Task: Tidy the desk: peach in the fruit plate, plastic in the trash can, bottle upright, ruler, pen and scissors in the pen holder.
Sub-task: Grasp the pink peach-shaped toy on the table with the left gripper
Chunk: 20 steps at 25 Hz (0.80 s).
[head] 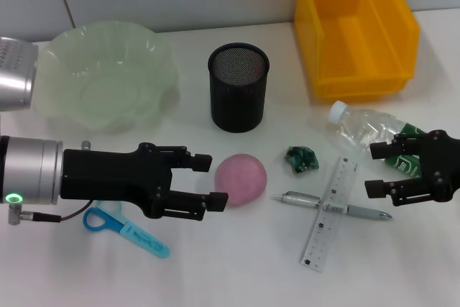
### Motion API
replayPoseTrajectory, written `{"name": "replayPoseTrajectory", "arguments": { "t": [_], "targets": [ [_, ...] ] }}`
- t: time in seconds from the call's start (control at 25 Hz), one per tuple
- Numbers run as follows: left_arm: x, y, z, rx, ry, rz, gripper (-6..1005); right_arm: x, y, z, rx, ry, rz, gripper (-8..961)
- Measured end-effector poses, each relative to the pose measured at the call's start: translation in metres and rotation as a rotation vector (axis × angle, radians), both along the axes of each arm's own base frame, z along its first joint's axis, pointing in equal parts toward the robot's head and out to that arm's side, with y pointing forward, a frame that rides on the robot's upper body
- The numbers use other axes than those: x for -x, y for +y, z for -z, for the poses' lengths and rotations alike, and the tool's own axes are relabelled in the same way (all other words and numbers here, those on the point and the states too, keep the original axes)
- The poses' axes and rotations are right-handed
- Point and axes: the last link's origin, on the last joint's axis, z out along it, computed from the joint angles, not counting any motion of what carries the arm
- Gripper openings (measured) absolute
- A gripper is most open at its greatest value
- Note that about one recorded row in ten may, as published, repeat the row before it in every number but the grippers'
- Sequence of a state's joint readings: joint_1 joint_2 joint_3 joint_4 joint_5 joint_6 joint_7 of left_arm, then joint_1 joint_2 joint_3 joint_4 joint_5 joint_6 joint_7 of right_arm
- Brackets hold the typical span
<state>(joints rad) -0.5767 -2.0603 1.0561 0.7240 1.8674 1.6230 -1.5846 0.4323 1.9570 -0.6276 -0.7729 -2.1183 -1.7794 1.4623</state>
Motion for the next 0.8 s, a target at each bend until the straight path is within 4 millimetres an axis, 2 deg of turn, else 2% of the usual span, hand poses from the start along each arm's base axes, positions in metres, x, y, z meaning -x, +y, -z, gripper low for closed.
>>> {"name": "replayPoseTrajectory", "arguments": {
  "t": [0.8],
  "targets": [
    [-0.0019, 0.0031, 0.0008, -0.010, 0.008, 0.005, 793, -0.0023, -0.0022, 0.0003, 0.002, 0.003, 0.010, 832]
  ]
}}
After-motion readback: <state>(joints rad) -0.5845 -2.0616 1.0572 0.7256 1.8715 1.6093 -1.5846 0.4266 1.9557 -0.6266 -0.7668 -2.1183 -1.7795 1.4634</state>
